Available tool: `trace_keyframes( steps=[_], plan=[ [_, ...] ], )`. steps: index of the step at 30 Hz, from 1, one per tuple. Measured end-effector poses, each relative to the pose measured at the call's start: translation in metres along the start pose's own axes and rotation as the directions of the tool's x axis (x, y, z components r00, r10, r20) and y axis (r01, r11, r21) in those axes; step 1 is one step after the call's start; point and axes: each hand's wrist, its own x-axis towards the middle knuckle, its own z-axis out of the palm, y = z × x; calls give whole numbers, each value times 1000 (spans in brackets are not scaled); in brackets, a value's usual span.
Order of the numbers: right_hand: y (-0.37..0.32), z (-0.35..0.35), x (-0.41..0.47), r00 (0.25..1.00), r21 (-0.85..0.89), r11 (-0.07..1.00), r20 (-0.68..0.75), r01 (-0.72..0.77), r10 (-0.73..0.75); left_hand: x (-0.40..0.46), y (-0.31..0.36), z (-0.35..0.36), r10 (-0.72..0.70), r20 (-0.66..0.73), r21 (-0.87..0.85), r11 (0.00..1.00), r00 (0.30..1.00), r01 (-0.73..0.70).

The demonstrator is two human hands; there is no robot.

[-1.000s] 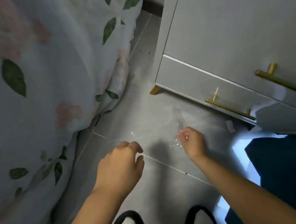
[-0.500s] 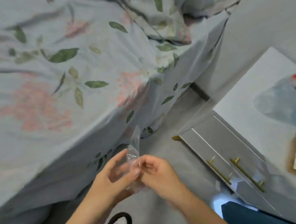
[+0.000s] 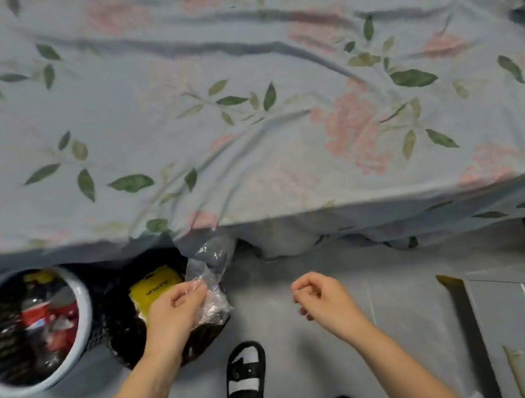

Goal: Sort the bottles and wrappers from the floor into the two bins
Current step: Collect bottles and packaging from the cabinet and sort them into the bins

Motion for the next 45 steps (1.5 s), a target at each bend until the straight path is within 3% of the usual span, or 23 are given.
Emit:
trace_keyframes(
  steps=[2, 5, 8, 14, 17, 21, 26, 32, 36, 39, 41, 45],
  plan=[
    [19, 23, 11, 1000, -200, 979, 9, -23, 25, 27, -25, -35, -17, -128, 165, 985, 992, 38],
    [41, 47, 19, 996, -300, 951, 16, -78, 87, 61, -50, -74, 11, -212, 391, 917, 977, 74],
    [57, 59, 19, 993, -362, 926, 11, -108, 120, 87, -65, -96, 66, -178, 564, 824, 982, 48],
    [60, 71, 21, 995, -479, 874, 19, -79, 101, 112, -72, -99, 42, -68, 823, 567, 997, 33],
    [53, 70, 22, 996, -509, 859, 30, -52, 78, 112, -65, -93, 71, -19, 876, 482, 997, -17],
    [46, 57, 17, 995, -527, 848, 29, -61, 90, 91, -39, -76, 277, 25, 860, 484, 960, -162],
    [37, 32, -3, 994, -468, 877, -38, -108, 102, 27, 3, -27, 367, 269, 769, 475, 891, -427],
    [40, -39, -46, 963, -450, 889, -266, -89, -38, -47, 33, 65, 455, 580, 690, 167, 676, -705],
    [59, -129, -97, 855, -423, 903, -493, -74, -161, -106, 42, 150, 406, 756, 590, -80, 514, -803],
    [84, -207, -152, 727, -341, 939, -658, -54, -197, -157, 42, 214, 372, 817, 519, -140, 441, -843],
    [99, -256, -193, 579, -305, 952, -778, -7, -245, -196, 41, 254, 353, 839, 480, -126, 413, -868],
    [122, -345, -269, 153, -271, 960, -948, 72, -279, -259, 37, 324, 362, 869, 392, -89, 337, -915]
  ],
)
